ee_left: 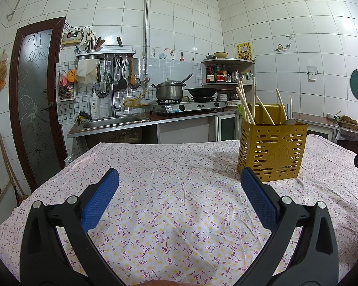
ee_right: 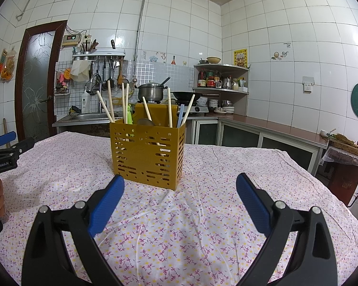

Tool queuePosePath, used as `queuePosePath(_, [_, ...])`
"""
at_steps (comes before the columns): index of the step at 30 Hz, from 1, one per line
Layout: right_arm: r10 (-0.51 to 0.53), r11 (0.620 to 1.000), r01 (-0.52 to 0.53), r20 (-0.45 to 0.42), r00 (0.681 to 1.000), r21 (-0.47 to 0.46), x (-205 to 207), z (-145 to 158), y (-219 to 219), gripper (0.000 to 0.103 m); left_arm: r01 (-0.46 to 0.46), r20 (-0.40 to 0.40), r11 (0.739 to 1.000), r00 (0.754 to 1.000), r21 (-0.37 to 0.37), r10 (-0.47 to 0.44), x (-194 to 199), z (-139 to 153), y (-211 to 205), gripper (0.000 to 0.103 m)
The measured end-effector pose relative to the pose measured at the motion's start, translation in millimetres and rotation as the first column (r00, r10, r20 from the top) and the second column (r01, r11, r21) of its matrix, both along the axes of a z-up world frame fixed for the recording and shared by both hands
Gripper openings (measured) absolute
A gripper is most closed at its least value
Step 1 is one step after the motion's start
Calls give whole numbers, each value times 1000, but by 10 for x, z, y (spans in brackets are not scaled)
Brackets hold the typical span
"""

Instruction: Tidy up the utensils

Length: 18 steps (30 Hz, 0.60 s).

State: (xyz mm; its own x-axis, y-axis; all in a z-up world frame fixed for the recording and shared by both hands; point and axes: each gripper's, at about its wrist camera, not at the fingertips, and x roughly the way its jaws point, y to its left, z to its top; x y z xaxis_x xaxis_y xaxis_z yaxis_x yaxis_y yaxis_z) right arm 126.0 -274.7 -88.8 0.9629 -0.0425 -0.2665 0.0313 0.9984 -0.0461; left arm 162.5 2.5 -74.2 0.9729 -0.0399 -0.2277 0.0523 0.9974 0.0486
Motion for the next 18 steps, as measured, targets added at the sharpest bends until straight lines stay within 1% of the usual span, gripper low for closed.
queuePosePath(18, [0,1000,0,-2,1000,0,8,-7,-1,93,0,-2,1000,1000,-2,0,-2,-6,-9,99])
